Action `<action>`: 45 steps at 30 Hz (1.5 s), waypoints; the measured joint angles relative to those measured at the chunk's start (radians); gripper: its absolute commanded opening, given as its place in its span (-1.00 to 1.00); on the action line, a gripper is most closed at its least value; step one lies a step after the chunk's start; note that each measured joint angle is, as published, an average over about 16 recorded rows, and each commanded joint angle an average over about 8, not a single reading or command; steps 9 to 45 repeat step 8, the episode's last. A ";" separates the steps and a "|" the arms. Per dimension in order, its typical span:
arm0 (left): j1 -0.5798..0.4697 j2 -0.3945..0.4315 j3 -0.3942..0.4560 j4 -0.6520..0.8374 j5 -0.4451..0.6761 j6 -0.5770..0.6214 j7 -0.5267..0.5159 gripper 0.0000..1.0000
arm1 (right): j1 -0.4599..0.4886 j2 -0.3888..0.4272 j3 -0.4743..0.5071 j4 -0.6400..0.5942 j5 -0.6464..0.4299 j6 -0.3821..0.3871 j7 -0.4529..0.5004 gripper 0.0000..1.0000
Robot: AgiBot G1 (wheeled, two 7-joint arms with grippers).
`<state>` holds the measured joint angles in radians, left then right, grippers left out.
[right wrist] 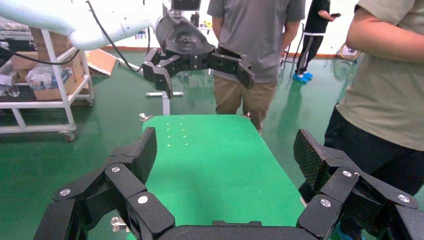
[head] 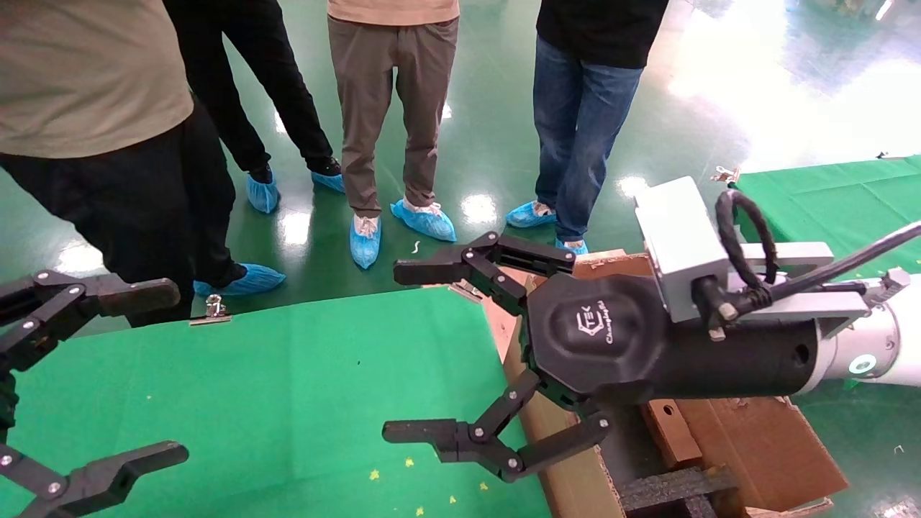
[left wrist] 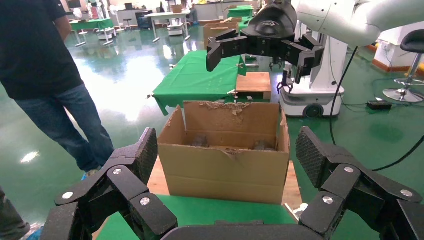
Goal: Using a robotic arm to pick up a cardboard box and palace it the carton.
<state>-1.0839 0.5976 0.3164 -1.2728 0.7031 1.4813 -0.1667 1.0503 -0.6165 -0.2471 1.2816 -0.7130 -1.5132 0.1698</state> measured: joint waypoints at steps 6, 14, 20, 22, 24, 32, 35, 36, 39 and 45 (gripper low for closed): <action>0.000 0.000 0.000 0.000 0.000 0.000 0.000 1.00 | 0.007 0.001 -0.009 0.000 -0.004 0.005 0.005 1.00; 0.000 0.000 0.000 0.000 0.000 0.000 0.000 1.00 | 0.008 0.002 -0.011 0.001 -0.006 0.006 0.007 1.00; 0.000 0.000 0.000 0.000 0.000 0.000 0.000 1.00 | 0.008 0.002 -0.011 0.001 -0.006 0.006 0.007 1.00; 0.000 0.000 0.000 0.000 0.000 0.000 0.000 1.00 | 0.008 0.002 -0.011 0.001 -0.006 0.006 0.007 1.00; 0.000 0.000 0.000 0.000 0.000 0.000 0.000 1.00 | 0.008 0.002 -0.011 0.001 -0.006 0.006 0.007 1.00; 0.000 0.000 0.000 0.000 0.000 0.000 0.000 1.00 | 0.008 0.002 -0.011 0.001 -0.006 0.006 0.007 1.00; 0.000 0.000 0.000 0.000 0.000 0.000 0.000 1.00 | 0.008 0.002 -0.011 0.001 -0.006 0.006 0.007 1.00; 0.000 0.000 0.000 0.000 0.000 0.000 0.000 1.00 | 0.008 0.002 -0.011 0.001 -0.006 0.006 0.007 1.00; 0.000 0.000 0.000 0.000 0.000 0.000 0.000 1.00 | 0.008 0.002 -0.011 0.001 -0.006 0.006 0.007 1.00; 0.000 0.000 0.000 0.000 0.000 0.000 0.000 1.00 | 0.008 0.002 -0.011 0.001 -0.006 0.006 0.007 1.00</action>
